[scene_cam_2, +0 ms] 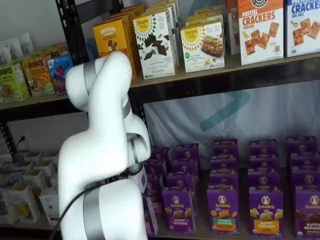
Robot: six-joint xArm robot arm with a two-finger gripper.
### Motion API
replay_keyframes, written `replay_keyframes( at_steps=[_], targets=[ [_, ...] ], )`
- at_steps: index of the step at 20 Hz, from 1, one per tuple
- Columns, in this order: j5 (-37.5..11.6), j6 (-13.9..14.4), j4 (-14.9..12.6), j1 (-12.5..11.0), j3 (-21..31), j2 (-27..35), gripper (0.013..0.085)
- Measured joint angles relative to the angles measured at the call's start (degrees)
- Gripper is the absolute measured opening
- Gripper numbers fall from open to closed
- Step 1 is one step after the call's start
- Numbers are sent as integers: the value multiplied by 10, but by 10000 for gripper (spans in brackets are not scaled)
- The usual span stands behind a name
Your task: Pick up the purple box with a pink patch in the middle, on the bottom shelf, the first box from the left
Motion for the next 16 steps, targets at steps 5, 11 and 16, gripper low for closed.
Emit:
replay_keyframes(
  at_steps=[5, 11, 16],
  targets=[
    [-9, 9, -7, 2, 64, -57, 290],
    [19, -19, 29, 8, 127, -134, 290],
    [23, -22, 31, 7, 178, -197, 290]
  ],
)
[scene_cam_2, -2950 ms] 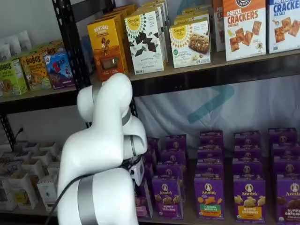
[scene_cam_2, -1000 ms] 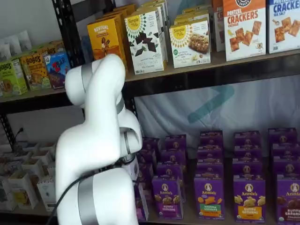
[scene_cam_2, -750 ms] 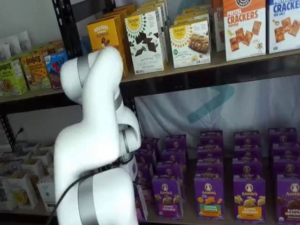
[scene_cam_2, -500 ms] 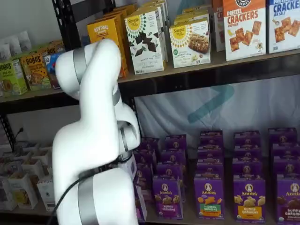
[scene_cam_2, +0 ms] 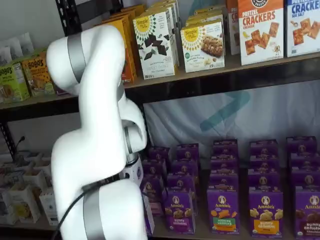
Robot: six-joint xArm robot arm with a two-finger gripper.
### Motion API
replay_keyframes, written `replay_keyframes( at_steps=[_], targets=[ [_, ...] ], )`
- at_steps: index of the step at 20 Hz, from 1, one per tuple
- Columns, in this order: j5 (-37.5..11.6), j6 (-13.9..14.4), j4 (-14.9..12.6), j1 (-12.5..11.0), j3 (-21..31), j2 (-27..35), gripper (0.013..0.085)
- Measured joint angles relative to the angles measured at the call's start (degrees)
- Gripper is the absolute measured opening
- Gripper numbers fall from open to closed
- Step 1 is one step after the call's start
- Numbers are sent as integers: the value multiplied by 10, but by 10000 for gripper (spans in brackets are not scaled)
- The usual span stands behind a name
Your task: Pick up the purple box with a pink patch in the middle, on the bottom shelf, the first box from the left
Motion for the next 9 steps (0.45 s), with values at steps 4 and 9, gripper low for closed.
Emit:
replay_keyframes(
  at_steps=[4, 9],
  targets=[
    [14, 4, -9, -5, 34, -51, 290],
    [32, 7, -16, -7, 58, -92, 290]
  ],
)
